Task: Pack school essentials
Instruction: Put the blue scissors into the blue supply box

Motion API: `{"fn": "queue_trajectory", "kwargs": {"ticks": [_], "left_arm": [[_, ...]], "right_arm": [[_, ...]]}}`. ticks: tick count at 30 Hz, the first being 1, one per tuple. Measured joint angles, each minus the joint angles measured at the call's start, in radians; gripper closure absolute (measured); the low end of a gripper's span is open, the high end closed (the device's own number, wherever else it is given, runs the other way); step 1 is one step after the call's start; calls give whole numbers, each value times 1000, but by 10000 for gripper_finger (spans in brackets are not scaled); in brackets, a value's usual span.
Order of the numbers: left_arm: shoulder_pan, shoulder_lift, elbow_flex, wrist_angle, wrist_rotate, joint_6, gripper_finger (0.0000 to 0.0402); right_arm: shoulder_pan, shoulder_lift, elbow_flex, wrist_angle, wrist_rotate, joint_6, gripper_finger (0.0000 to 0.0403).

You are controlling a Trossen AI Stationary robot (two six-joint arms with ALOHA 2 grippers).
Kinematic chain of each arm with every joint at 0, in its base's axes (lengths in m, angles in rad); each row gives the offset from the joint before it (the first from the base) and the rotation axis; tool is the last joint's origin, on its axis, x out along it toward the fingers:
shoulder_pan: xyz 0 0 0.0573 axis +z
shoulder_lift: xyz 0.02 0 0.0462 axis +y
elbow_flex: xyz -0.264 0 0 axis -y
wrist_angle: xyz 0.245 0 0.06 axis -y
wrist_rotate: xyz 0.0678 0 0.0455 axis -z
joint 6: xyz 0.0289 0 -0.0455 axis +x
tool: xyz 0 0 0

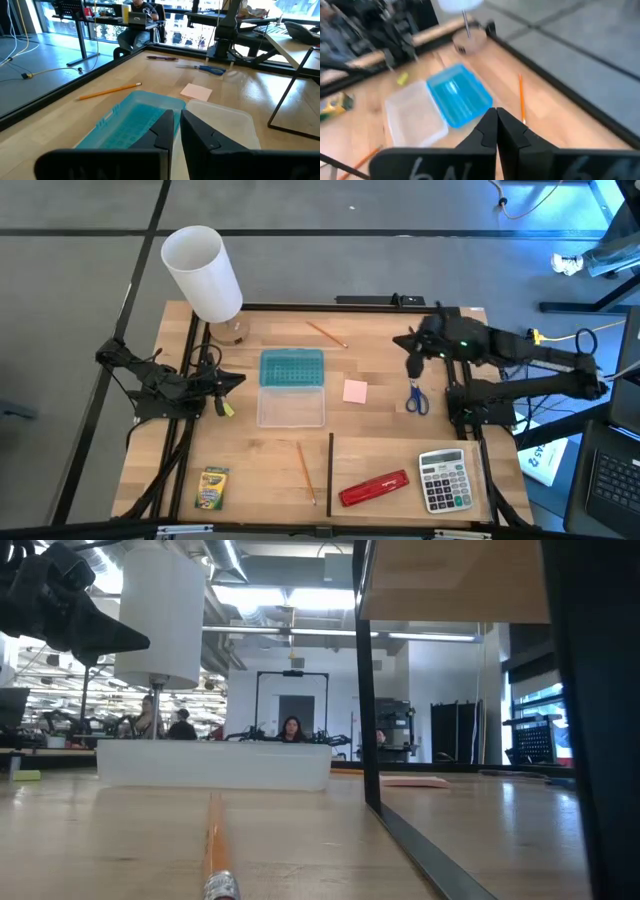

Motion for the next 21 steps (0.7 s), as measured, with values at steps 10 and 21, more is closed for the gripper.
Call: {"fn": "queue_trajectory", "kwargs": {"ticks": [10,21], "left_arm": [[0,0,30,23,35,55,374],[0,161,302,25,17,294,374]], "right_arm": [[0,305,278,-291,-143,-13,399],[0,384,374,-386,-154,-16,347]]}}
